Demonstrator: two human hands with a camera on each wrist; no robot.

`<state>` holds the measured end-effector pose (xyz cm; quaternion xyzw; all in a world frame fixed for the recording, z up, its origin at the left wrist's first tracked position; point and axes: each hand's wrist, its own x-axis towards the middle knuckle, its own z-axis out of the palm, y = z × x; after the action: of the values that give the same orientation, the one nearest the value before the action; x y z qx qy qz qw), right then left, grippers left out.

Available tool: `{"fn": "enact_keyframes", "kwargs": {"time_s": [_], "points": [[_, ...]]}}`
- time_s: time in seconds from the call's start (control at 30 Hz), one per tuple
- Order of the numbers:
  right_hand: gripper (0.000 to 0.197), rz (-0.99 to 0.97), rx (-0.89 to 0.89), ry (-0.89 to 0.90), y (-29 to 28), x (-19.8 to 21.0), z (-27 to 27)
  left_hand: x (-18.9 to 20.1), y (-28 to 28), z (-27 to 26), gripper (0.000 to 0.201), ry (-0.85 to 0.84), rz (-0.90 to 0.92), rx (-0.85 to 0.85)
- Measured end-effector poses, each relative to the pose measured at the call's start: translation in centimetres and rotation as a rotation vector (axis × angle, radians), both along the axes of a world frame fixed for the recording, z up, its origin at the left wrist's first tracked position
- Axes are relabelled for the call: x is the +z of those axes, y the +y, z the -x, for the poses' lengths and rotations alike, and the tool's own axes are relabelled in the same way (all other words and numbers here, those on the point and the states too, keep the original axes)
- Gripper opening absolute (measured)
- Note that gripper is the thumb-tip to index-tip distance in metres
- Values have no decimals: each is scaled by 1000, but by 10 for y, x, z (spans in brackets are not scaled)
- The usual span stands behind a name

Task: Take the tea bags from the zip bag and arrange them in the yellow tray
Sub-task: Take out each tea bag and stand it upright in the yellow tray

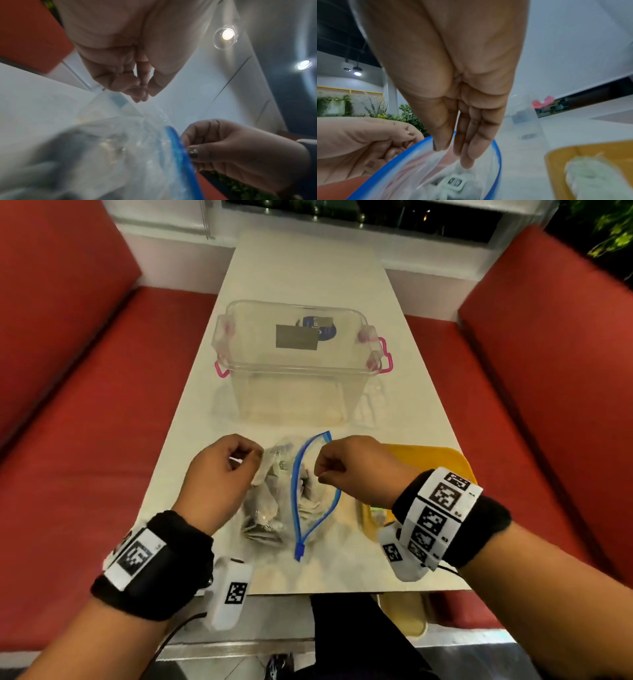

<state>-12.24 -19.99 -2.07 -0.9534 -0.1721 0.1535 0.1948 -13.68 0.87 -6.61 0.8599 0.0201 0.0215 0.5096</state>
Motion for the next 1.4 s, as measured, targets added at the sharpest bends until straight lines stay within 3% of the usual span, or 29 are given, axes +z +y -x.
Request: {"fn": "enact_keyframes", "kwargs": {"time_s": [0.13,0.23,0.33,0.5,0.6,0.7,0.83,0.97,1.03,1.2,1.4], "points": [[10,129,75,46,25,-21,-4,-31,24,23,19,155,-160,-67],[11,243,75,104,37,-33,-5,-45,27,41,47,257,-126,-194],[19,279,44,179,43,-40,-5,-53,22,47,63,225,-97,-222],[32,254,-11,252,54,-56,-9,-64,18,45,65,192,-70,-191],[29,232,-96,237,60,-62,-12,-66,16,44,64,175,-69,-173],[16,171,-198,235,63,-64,-14,-68,16,42,63,172,-76,-161],[28,56,-257,255,63,-64,-14,-69,15,41,63,172,-80,-154],[6,-110,-313,212,63,-64,-9,-69,15,41,64,177,-89,-150],[17,-186,-358,195,62,-64,-6,-69,16,41,64,178,-91,-153],[17,-383,-471,169,46,-54,1,-71,20,41,61,176,-87,-157],[30,-533,-581,170,19,-32,9,-71,20,40,61,181,-87,-135]]}}
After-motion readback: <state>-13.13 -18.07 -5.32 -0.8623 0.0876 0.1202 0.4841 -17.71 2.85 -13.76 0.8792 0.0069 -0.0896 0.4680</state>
